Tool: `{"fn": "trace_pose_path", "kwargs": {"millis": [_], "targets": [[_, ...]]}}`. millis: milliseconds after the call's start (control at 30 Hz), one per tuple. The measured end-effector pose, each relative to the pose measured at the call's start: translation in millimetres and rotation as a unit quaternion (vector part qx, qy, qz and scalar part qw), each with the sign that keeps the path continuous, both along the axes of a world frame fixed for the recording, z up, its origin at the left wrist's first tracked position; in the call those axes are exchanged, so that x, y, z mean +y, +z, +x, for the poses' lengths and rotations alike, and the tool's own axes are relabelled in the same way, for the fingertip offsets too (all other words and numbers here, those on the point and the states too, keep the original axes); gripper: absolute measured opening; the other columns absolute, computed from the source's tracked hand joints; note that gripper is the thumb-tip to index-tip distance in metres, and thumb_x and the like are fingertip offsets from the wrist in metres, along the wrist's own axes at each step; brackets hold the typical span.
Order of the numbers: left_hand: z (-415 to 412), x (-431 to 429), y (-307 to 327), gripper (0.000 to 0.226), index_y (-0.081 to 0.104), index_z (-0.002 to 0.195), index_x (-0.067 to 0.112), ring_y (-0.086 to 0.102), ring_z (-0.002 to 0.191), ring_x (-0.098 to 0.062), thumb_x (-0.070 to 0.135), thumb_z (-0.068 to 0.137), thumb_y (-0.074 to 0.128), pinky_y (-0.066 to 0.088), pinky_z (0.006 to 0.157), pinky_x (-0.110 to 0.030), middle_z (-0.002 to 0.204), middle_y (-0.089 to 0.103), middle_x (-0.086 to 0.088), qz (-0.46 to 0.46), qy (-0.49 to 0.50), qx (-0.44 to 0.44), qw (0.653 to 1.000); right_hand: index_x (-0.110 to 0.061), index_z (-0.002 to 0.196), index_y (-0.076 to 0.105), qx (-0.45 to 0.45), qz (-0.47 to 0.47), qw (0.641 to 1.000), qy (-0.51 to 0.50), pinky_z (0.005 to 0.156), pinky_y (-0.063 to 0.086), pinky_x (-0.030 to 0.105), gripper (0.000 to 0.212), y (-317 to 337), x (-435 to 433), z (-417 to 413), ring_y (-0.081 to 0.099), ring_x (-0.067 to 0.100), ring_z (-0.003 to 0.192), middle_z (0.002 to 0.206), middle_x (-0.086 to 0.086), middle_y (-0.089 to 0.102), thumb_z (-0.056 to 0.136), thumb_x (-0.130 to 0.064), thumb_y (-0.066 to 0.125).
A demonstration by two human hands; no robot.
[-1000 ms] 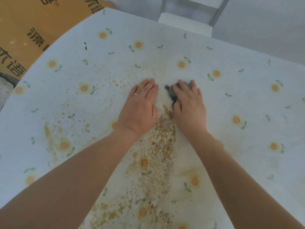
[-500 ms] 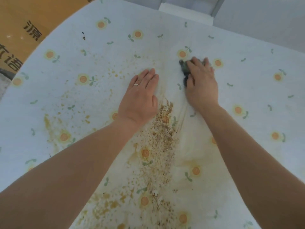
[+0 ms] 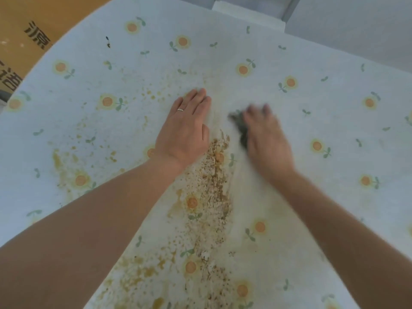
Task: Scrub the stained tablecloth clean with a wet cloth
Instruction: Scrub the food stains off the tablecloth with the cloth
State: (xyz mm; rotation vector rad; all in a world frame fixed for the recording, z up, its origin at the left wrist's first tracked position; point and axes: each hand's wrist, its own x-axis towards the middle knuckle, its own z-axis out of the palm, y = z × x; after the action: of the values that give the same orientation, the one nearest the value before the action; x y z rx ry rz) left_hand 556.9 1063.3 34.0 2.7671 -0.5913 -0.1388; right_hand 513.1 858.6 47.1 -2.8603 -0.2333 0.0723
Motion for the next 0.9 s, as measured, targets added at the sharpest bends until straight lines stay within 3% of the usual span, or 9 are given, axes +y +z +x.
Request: {"fn": "trace_pose_path", "kwargs": {"millis": [133, 233, 333, 433, 533, 700, 767, 833, 900], "targets": [[-2, 1, 1, 0.070, 0.033, 0.160, 0.008, 0.017, 0.158, -0.020, 0.027, 0.094, 0.019, 0.008, 0.131, -0.039, 0.169, 0.026, -0.008, 0.005, 0.004, 0.007, 1.000, -0.013, 0.145, 0.044, -0.002, 0.023, 0.985, -0.173, 0.120, 0.025, 0.050, 0.045, -10, -22, 73, 0.019, 0.038, 0.150, 0.156, 0.006, 0.037, 0.101, -0.013, 0.035], [-2, 0, 0, 0.069, 0.035, 0.159, 0.006, 0.019, 0.158, -0.022, 0.026, 0.094, 0.021, 0.011, 0.130, -0.041, 0.168, 0.029, -0.010, 0.003, 0.003, 0.000, 1.000, -0.012, 0.140, 0.050, -0.027, 0.019, 0.995, -0.097, 0.120, 0.027, 0.052, 0.046, -10, 14, 16, 0.024, 0.038, 0.148, 0.150, 0.006, 0.045, 0.095, -0.012, 0.041], [-1, -1, 0, 0.069, 0.036, 0.158, 0.005, 0.021, 0.157, -0.023, 0.025, 0.093, 0.021, 0.013, 0.130, -0.042, 0.167, 0.030, -0.010, -0.006, 0.003, 0.003, 1.000, -0.015, 0.151, 0.044, 0.031, 0.070, 0.997, -0.025, 0.125, 0.015, 0.049, 0.053, -2, 56, -105, 0.008, 0.030, 0.155, 0.162, 0.002, 0.032, 0.097, -0.017, 0.043], [-1, 0, -1, 0.069, 0.036, 0.158, 0.005, 0.020, 0.158, -0.022, 0.026, 0.094, 0.020, 0.014, 0.130, -0.042, 0.167, 0.030, -0.010, -0.007, 0.000, 0.000, 1.000, -0.014, 0.136, 0.063, 0.062, 0.160, 0.985, 0.022, 0.119, 0.029, 0.055, 0.047, 2, 70, -181, 0.021, 0.030, 0.152, 0.156, -0.001, 0.043, 0.090, -0.009, 0.054], [-1, 0, 0, 0.070, 0.036, 0.158, 0.006, 0.020, 0.157, -0.022, 0.027, 0.094, 0.020, 0.013, 0.130, -0.041, 0.168, 0.029, -0.010, -0.010, 0.003, 0.001, 1.000, -0.013, 0.132, 0.066, 0.026, 0.149, 0.987, 0.055, 0.117, 0.032, 0.056, 0.044, -2, 42, -145, 0.025, 0.033, 0.151, 0.153, 0.002, 0.046, 0.089, -0.007, 0.057], [1, 0, 0, 0.069, 0.034, 0.159, 0.007, 0.019, 0.158, -0.021, 0.026, 0.094, 0.021, 0.012, 0.130, -0.041, 0.169, 0.027, -0.008, -0.003, 0.003, 0.001, 1.000, -0.014, 0.137, 0.056, -0.019, 0.054, 0.987, -0.148, 0.112, 0.037, 0.055, 0.045, -1, -21, 12, 0.028, 0.034, 0.146, 0.150, 0.004, 0.047, 0.094, -0.005, 0.047], [0, 1, -2, 0.067, 0.035, 0.159, 0.008, 0.019, 0.158, -0.021, 0.024, 0.095, 0.024, 0.012, 0.130, -0.041, 0.169, 0.027, -0.008, -0.001, 0.005, -0.001, 1.000, -0.012, 0.132, 0.058, -0.028, 0.050, 0.985, -0.162, 0.111, 0.038, 0.052, 0.043, -2, -23, 47, 0.030, 0.036, 0.143, 0.146, 0.003, 0.049, 0.091, -0.006, 0.044], [-1, 2, -2, 0.067, 0.034, 0.159, 0.008, 0.019, 0.158, -0.022, 0.024, 0.095, 0.025, 0.011, 0.130, -0.040, 0.169, 0.027, -0.009, 0.000, 0.004, 0.005, 1.000, -0.014, 0.129, 0.060, -0.042, 0.044, 0.991, -0.119, 0.111, 0.038, 0.054, 0.042, -5, -2, 36, 0.033, 0.038, 0.140, 0.140, 0.003, 0.053, 0.091, -0.003, 0.047], [-1, 1, 0, 0.066, 0.034, 0.159, 0.006, 0.019, 0.158, -0.023, 0.023, 0.095, 0.025, 0.011, 0.130, -0.041, 0.168, 0.028, -0.010, -0.001, 0.002, 0.007, 1.000, -0.012, 0.138, 0.057, -0.036, 0.050, 0.996, -0.069, 0.122, 0.023, 0.053, 0.047, -9, 31, -21, 0.026, 0.038, 0.148, 0.149, 0.006, 0.049, 0.093, -0.002, 0.053]]}}
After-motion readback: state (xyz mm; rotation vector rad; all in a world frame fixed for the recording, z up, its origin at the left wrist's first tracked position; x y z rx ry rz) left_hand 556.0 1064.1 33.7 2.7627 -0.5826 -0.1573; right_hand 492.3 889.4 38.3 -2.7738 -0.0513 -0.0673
